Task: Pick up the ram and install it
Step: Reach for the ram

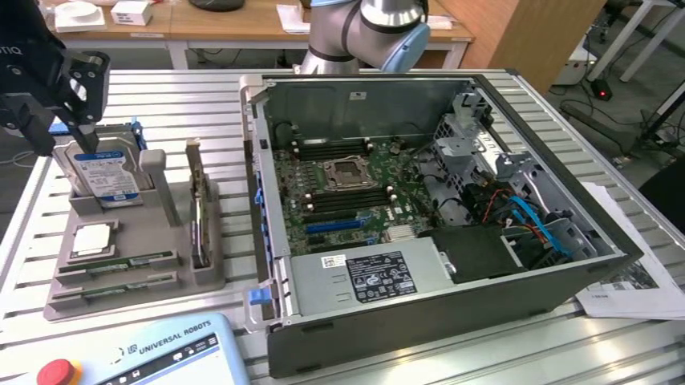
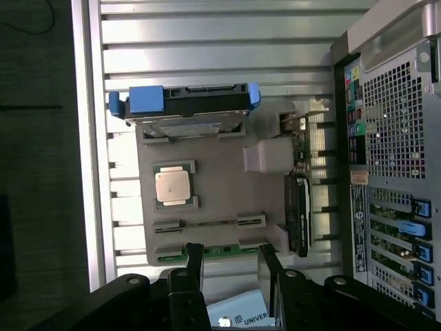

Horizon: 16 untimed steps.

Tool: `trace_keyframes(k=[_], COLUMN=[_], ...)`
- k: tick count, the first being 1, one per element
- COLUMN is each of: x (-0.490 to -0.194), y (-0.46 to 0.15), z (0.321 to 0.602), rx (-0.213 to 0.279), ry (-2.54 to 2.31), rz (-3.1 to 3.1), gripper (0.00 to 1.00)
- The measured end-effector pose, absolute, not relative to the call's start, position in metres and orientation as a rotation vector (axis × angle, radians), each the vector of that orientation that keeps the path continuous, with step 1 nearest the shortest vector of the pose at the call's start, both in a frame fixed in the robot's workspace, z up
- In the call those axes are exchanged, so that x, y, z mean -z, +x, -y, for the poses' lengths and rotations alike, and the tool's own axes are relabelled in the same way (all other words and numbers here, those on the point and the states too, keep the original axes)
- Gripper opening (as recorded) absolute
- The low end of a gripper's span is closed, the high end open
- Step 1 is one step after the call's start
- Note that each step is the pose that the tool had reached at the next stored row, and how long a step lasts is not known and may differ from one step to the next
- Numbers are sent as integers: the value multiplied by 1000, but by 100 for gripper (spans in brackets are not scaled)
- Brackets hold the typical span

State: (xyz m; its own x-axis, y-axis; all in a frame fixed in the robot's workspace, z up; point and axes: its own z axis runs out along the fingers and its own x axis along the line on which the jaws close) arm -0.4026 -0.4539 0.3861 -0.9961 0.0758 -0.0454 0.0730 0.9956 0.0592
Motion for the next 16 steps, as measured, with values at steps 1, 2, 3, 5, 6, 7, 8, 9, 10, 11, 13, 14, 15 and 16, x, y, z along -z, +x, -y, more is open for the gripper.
trace_keyframes(k=[1, 2, 3, 5, 6, 7, 8, 9, 10, 11, 13, 14, 15, 16], x=[-386, -386, -386, -386, -386, -386, -386, -386, -386, -386, -386, -386, -386, -386], y=[-403, -403, -403, -403, -403, -403, -403, -403, -403, -403, -403, -403, -403, -403], z=[454, 454, 454, 455, 456, 458, 460, 462, 464, 466, 470, 472, 474, 476], rx=[-89, -89, -89, -87, -86, -84, -82, -81, -79, -78, -75, -73, -71, -69], ry=[115, 115, 115, 115, 115, 115, 115, 115, 115, 115, 115, 115, 115, 115], rz=[-3090, -3091, -3091, -3091, -3091, -3091, -3091, -3091, -3091, -3091, -3091, -3091, -3091, -3091], gripper=[45, 45, 45, 45, 45, 45, 45, 45, 45, 45, 45, 45, 45, 45])
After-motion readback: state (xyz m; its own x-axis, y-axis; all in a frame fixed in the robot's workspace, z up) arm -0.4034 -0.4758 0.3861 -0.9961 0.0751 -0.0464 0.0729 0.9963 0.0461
